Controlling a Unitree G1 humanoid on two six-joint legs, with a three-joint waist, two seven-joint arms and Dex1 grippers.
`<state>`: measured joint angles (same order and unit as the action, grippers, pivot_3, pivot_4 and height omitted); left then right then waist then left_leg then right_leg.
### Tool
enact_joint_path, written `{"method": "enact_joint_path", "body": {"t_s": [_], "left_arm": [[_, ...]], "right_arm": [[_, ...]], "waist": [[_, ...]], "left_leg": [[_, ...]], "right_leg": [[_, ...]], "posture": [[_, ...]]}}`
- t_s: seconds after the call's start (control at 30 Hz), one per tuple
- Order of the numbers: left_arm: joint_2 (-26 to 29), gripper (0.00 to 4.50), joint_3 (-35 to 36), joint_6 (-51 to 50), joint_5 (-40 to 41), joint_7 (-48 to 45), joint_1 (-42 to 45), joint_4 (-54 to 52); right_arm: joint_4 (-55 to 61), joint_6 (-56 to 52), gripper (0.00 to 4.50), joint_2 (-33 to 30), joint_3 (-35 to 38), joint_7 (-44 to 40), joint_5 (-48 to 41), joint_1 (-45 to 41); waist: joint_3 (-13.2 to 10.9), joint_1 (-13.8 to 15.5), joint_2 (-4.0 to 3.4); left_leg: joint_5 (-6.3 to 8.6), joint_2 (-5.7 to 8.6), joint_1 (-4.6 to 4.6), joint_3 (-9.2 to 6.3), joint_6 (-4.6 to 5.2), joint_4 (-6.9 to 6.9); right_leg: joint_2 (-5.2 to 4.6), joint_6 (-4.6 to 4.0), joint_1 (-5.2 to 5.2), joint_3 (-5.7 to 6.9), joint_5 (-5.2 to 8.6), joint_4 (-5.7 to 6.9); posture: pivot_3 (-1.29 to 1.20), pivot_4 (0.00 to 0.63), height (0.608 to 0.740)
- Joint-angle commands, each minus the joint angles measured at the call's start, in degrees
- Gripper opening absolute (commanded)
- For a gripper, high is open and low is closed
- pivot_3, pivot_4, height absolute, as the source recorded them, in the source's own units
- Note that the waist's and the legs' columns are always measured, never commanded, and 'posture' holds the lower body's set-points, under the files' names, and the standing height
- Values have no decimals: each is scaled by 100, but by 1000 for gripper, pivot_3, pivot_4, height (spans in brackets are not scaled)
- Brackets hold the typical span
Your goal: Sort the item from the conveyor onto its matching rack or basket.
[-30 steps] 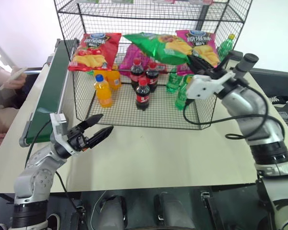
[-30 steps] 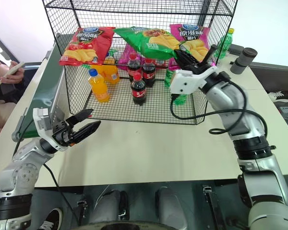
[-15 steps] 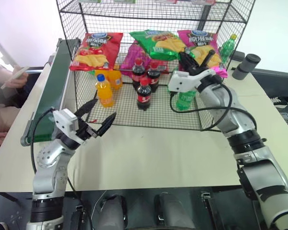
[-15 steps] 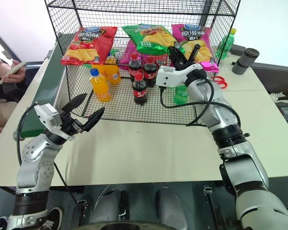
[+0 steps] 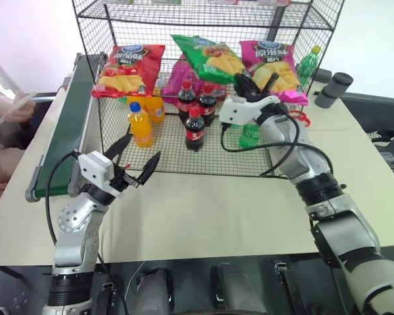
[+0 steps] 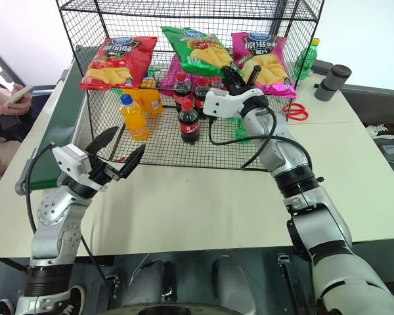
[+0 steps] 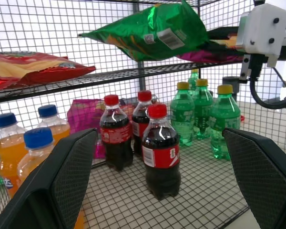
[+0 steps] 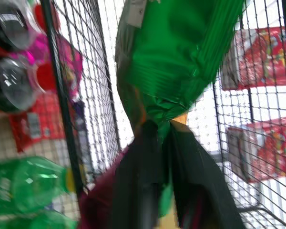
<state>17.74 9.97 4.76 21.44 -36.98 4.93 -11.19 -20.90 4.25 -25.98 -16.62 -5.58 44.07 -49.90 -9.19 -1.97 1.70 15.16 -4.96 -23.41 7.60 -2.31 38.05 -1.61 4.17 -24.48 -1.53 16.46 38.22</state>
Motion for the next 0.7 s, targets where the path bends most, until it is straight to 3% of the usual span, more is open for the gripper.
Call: {"method": "enact_joint_path", "body": {"t_s": [0.03, 0.17, 0.7], "left_arm": [[11, 4500, -36, 89, 10, 79, 27, -192], [12, 4500, -117, 37, -24, 150, 44, -259], [65, 4500, -228, 37, -11, 258, 92, -248]], "right_arm": [[319, 93, 2565, -25, 80, -87, -203, -91], [580, 102, 4469, 39, 92, -324, -432, -111], [1464, 559, 4469, -150, 145, -1192, -1222, 506]], "waist": [[0, -16, 0], [1, -65, 1], [1, -51, 1]], "left_leg": [[0, 0, 0, 0, 0, 0], [0, 0, 2, -2, 1, 0], [1, -1, 2, -2, 1, -1]], "right_leg": [[0, 0, 0, 0, 0, 0], [1, 0, 1, 1, 0, 2], [1, 0, 1, 1, 0, 3]], "posture": [[0, 150, 740], [0, 150, 740], [0, 150, 740]]}}
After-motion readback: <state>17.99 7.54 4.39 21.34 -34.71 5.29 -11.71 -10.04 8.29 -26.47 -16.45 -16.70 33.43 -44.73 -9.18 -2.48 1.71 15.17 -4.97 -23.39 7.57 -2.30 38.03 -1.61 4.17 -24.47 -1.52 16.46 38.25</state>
